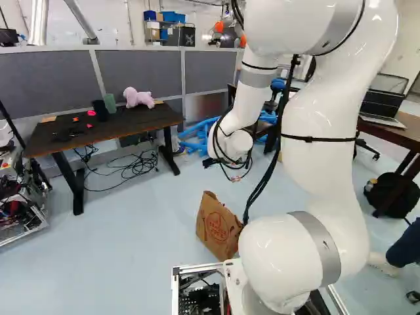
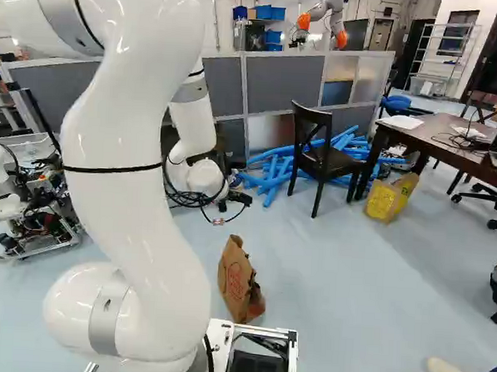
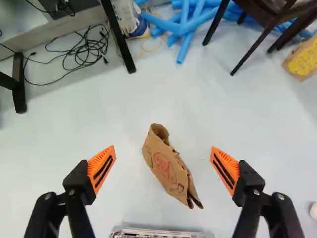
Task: Pick up the bag on the ground and place it on the table
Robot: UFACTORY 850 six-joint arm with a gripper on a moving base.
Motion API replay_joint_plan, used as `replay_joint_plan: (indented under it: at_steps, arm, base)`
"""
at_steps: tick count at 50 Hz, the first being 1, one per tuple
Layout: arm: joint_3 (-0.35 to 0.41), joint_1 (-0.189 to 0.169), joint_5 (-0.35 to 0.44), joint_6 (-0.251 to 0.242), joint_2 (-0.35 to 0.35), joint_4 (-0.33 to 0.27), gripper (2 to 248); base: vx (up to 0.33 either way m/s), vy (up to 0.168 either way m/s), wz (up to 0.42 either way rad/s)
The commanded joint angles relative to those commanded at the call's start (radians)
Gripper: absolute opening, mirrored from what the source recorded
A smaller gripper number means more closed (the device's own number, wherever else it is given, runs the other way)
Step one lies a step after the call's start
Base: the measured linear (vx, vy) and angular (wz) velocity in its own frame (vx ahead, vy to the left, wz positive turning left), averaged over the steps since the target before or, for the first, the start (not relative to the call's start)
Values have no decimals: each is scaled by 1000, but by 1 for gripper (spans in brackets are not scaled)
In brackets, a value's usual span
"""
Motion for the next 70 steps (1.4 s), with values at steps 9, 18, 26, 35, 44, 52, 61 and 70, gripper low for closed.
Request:
replay_joint_plan:
  at_steps: [9, 18, 26, 35, 44, 52, 61, 70]
  arm:
    - [-26, 0, -47, 0, -44, 0, 247]
    - [-49, 0, -90, 0, -84, 0, 247]
    - [-67, -2, -128, 0, -119, 0, 247]
    - [-87, -13, -168, 0, -158, 0, 247]
    - [-107, -30, -194, 0, -197, -12, 247]
    - [-126, -46, -207, 0, -232, -33, 247]
    - [-148, -62, -218, 0, -271, -69, 247]
    - [-171, -77, -229, 0, -311, -108, 247]
  base:
    - [0, 0, 0]
    - [0, 0, 0]
    - [0, 0, 0]
    - [0, 0, 0]
    - [0, 0, 0]
    - [0, 0, 0]
    - [0, 0, 0]
    - [0, 0, 0]
